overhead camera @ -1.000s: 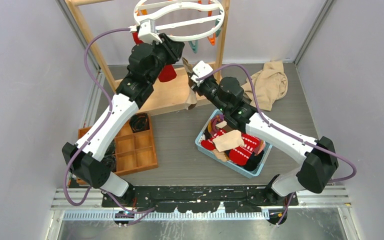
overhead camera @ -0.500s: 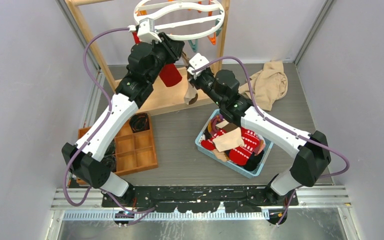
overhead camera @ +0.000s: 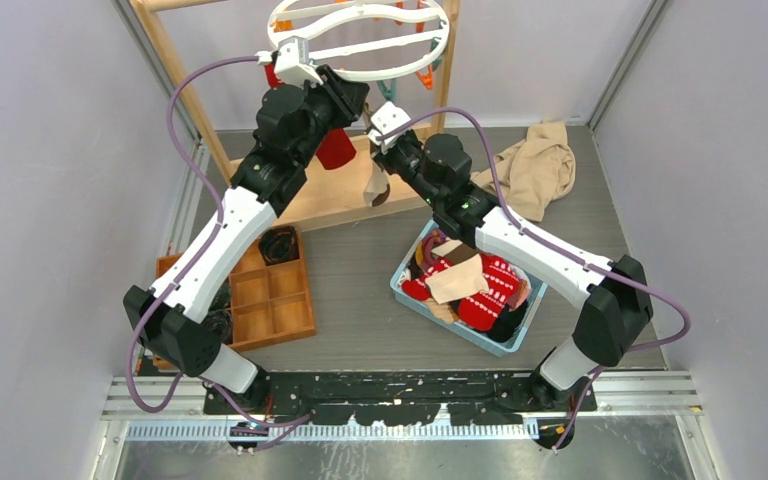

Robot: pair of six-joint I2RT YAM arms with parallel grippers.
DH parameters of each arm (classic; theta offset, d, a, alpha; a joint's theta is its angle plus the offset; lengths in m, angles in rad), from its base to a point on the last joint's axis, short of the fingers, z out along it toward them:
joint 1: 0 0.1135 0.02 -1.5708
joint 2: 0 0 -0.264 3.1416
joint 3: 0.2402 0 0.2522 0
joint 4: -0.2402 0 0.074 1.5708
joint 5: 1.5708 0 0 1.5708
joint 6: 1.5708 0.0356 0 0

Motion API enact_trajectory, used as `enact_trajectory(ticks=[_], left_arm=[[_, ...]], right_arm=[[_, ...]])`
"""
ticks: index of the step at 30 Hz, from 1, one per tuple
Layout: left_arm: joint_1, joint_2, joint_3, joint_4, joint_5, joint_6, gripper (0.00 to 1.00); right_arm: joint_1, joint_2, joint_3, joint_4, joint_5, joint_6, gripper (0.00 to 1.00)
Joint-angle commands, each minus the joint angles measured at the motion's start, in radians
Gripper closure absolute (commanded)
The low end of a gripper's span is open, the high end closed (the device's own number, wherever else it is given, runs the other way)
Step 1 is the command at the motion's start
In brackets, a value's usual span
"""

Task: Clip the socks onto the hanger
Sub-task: Clamp the sock onto the hanger.

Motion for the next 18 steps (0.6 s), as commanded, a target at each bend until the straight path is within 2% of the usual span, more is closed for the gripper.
enact_trajectory(ticks=[1,18], left_arm=[[0.002,0.002,0.050,0.010,-0.011,-0.008,0.92],[0.002,0.007,0.049,0.008,-0.003,-0.022,0.93]], right_arm=[[-0.005,0.002,0.062,0.049,0.012,-0.018,0.99],[-0.007,0.035,0.100,0.066,0.004,-0.033,0.99]])
